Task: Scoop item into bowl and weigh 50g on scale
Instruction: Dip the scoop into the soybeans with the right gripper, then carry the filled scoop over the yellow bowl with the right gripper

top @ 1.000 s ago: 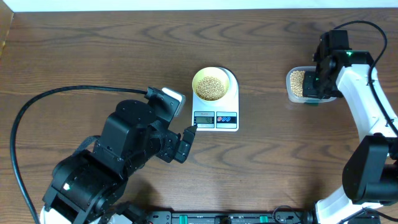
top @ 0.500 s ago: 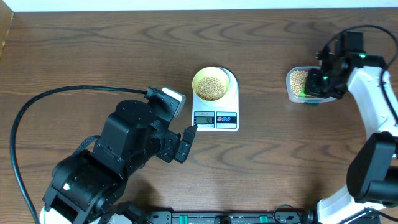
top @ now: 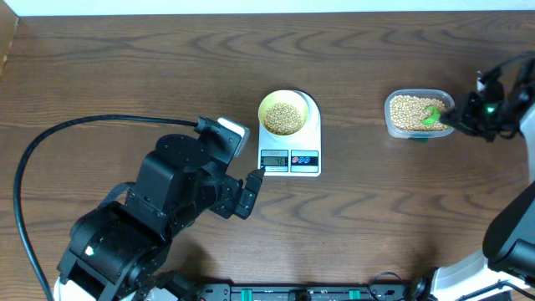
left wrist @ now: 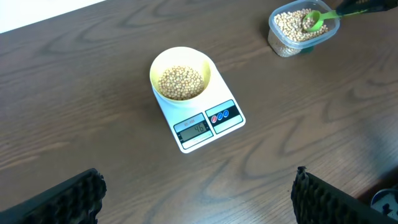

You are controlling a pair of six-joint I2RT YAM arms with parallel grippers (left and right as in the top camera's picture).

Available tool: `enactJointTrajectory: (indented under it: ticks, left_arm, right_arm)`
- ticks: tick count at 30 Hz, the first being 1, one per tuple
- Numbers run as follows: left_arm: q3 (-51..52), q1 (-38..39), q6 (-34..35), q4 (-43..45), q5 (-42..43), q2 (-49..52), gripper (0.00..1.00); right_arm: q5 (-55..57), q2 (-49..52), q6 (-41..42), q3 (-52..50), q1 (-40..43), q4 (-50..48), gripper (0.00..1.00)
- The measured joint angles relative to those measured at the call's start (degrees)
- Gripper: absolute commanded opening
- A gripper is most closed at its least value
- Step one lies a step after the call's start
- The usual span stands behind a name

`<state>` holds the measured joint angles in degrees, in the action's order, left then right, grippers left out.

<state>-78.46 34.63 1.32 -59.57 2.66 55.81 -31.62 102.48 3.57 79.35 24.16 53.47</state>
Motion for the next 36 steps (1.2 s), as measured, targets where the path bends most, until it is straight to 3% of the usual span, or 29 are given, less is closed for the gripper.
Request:
enactJointTrajectory:
  ticks: [11,21,30,36]
  left_arm:
    - [0.0,0.0,0.0,0.0,0.0,0.0,0.98]
    - [0.0,0.0,0.0,0.0,0.0,0.0,0.98]
    - [0.0,0.0,0.0,0.0,0.0,0.0,0.98]
    - [0.0,0.0,0.0,0.0,0.0,0.0,0.98]
  right_arm:
    - [-16.7,0.0,-7.0,-2.9,6.7,1.4,0.01]
    - [-34.2,0.0,-12.9,-2.9,7.3,2.6,0.01]
    - [-47.1,0.0,-13.5,-2.9,1.4,-0.2,0.01]
    - [-50.5,0.0,-8.3,-3.1,-6.8,-10.8,0.01]
